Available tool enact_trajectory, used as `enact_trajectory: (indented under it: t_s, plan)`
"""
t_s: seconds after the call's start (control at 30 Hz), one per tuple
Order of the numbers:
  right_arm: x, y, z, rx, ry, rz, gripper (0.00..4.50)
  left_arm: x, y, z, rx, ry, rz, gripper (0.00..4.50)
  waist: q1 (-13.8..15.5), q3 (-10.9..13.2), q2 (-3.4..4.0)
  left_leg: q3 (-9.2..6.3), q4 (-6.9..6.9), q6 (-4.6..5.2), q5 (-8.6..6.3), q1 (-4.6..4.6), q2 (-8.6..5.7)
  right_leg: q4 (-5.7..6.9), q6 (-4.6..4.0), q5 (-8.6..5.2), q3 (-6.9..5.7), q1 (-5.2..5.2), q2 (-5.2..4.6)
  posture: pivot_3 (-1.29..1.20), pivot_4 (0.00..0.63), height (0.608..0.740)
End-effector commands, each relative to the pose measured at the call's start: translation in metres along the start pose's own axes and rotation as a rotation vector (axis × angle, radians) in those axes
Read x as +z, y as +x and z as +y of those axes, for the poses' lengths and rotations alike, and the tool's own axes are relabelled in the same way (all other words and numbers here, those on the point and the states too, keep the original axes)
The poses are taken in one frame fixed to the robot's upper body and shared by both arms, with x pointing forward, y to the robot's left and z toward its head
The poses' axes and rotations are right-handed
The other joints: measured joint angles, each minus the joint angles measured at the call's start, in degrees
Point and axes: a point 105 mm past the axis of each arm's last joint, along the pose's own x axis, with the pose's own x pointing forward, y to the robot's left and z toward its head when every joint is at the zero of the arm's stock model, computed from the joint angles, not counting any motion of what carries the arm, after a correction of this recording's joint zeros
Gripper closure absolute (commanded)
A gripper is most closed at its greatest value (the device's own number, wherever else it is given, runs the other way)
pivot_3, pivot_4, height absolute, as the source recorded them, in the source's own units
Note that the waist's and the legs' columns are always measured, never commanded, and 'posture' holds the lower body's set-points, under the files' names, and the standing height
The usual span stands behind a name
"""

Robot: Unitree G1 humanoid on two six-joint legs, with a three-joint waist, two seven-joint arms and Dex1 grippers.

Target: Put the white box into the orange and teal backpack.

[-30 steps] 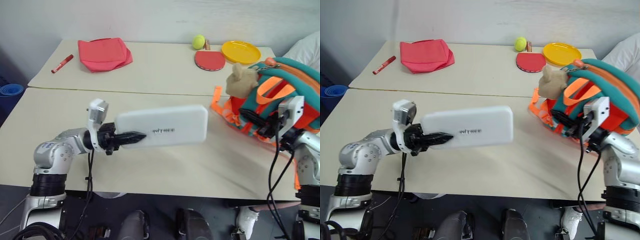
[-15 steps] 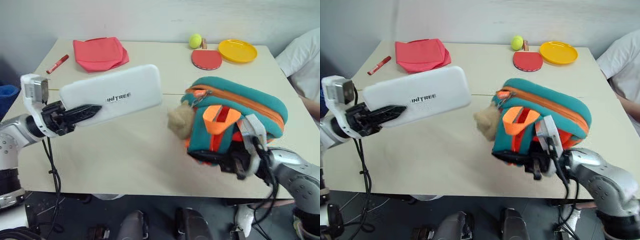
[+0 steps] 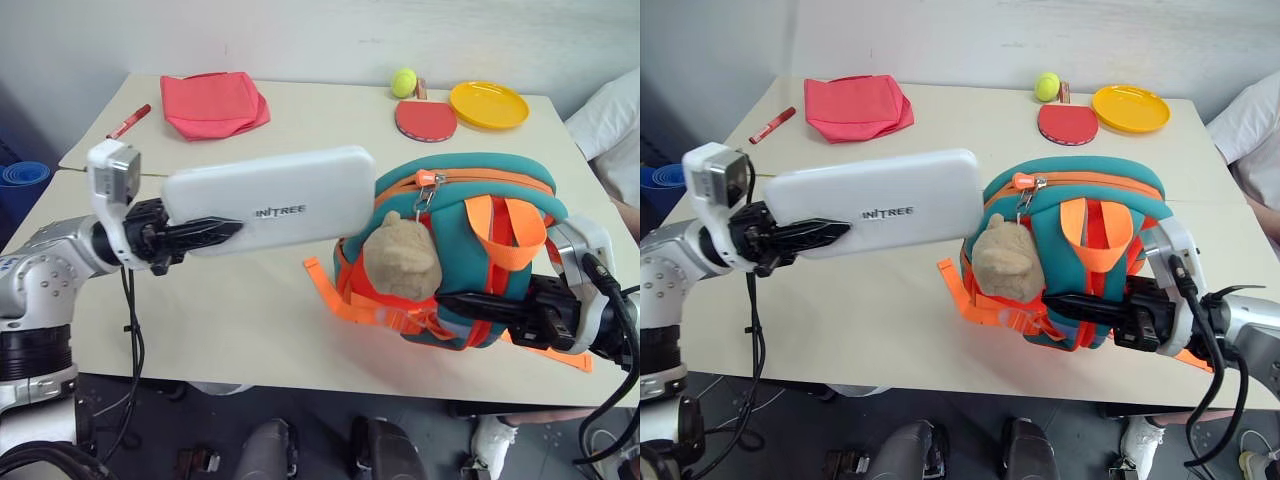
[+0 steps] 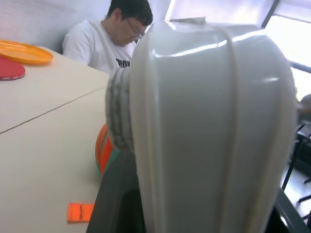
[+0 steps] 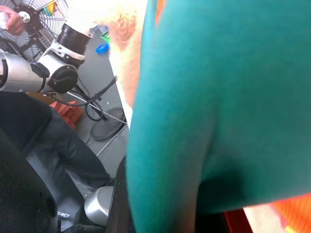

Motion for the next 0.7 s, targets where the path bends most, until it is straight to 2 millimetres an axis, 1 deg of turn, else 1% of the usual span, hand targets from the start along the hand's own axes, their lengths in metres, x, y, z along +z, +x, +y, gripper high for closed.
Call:
enact_trajectory:
  t_s: [0.03, 0.07, 0.1, 0.17, 0.27, 0.33, 0.43, 0.5, 0.6, 0.67, 0.7]
  plan:
    - [0.004, 0.004, 0.005, 0.019, -0.033, -0.014, 4.48, -0.008, 0.019, 0.007, -0.039, 0.147, 0.112, 3.20, 0.17, 0.01, -0.01, 0.01, 0.00, 0.01, 0.01, -0.01, -0.01, -0.01, 0.01, 0.00, 0.00, 0.00, 0.01, 0.00, 0.150, 0.740]
    - [0.003, 0.004, 0.006, 0.020, -0.032, -0.015, 4.48, -0.010, 0.025, 0.013, -0.025, 0.193, 0.130, 3.20, 0.33, 0.01, -0.01, 0.01, 0.01, 0.03, 0.02, -0.01, -0.03, -0.01, 0.02, 0.01, -0.02, 0.01, 0.01, 0.00, 0.150, 0.740]
    - [0.003, 0.004, 0.007, 0.020, -0.032, -0.015, 4.48, -0.008, 0.030, 0.017, -0.019, 0.193, 0.134, 3.20, 0.46, 0.01, -0.02, 0.01, 0.02, 0.06, 0.02, -0.03, -0.06, -0.02, 0.04, 0.02, -0.03, 0.01, 0.00, 0.00, 0.150, 0.740]
    - [0.002, 0.002, 0.009, 0.016, -0.025, -0.015, 4.48, -0.006, 0.041, 0.017, -0.049, 0.212, 0.152, 3.20, 0.49, 0.03, -0.05, 0.01, 0.06, 0.14, 0.04, -0.10, -0.08, -0.11, 0.16, 0.09, -0.03, 0.02, -0.01, 0.00, 0.150, 0.740]
    - [0.000, -0.001, 0.009, 0.005, -0.016, -0.012, 4.48, -0.017, 0.056, 0.015, -0.108, 0.203, 0.270, 3.20, 0.21, 0.05, -0.09, 0.01, 0.08, 0.23, 0.03, -0.17, -0.08, -0.10, 0.29, 0.17, -0.02, 0.03, 0.00, 0.00, 0.150, 0.740]
    - [-0.002, -0.001, 0.009, 0.001, -0.013, -0.008, 4.48, -0.017, 0.078, 0.018, -0.120, 0.203, 0.274, 3.20, 0.29, 0.05, -0.09, 0.02, 0.09, 0.28, 0.05, -0.18, -0.09, -0.09, 0.31, 0.18, -0.02, 0.06, 0.02, 0.00, 0.150, 0.740]
    - [-0.005, 0.001, 0.008, -0.001, -0.019, -0.002, 4.48, -0.023, 0.117, 0.007, -0.235, 0.216, 0.292, 3.20, 0.52, 0.05, -0.09, 0.01, 0.13, 0.42, 0.07, -0.21, -0.16, -0.17, 0.44, 0.25, -0.05, 0.14, 0.02, 0.00, 0.150, 0.740]
    - [-0.006, 0.004, 0.007, -0.001, -0.023, -0.005, 4.48, -0.029, 0.145, 0.002, -0.278, 0.225, 0.287, 3.20, 0.44, 0.06, -0.10, 0.02, 0.18, 0.50, 0.06, -0.28, -0.20, -0.26, 0.56, 0.32, -0.03, 0.14, 0.02, 0.00, 0.150, 0.740]
    - [-0.009, 0.008, 0.007, 0.003, -0.028, -0.009, 4.48, -0.041, 0.182, 0.001, -0.274, 0.287, 0.321, 3.20, 0.45, 0.08, -0.14, 0.00, 0.26, 0.55, 0.08, -0.38, -0.21, -0.31, 0.61, 0.35, -0.04, 0.11, 0.02, 0.00, 0.150, 0.740]
    - [-0.011, 0.010, 0.007, 0.000, -0.036, -0.011, 4.48, -0.041, 0.203, -0.003, -0.275, 0.288, 0.277, 3.20, 0.30, 0.08, -0.15, 0.00, 0.26, 0.57, 0.09, -0.41, -0.22, -0.30, 0.62, 0.35, -0.07, 0.10, 0.03, 0.00, 0.150, 0.740]
    - [-0.011, 0.011, 0.007, -0.009, -0.042, -0.020, 4.50, -0.040, 0.210, -0.001, -0.251, 0.271, 0.241, 2.48, 0.01, 0.08, -0.14, -0.01, 0.25, 0.58, 0.10, -0.42, -0.22, -0.32, 0.62, 0.35, -0.10, 0.07, 0.02, 0.00, 0.150, 0.740]
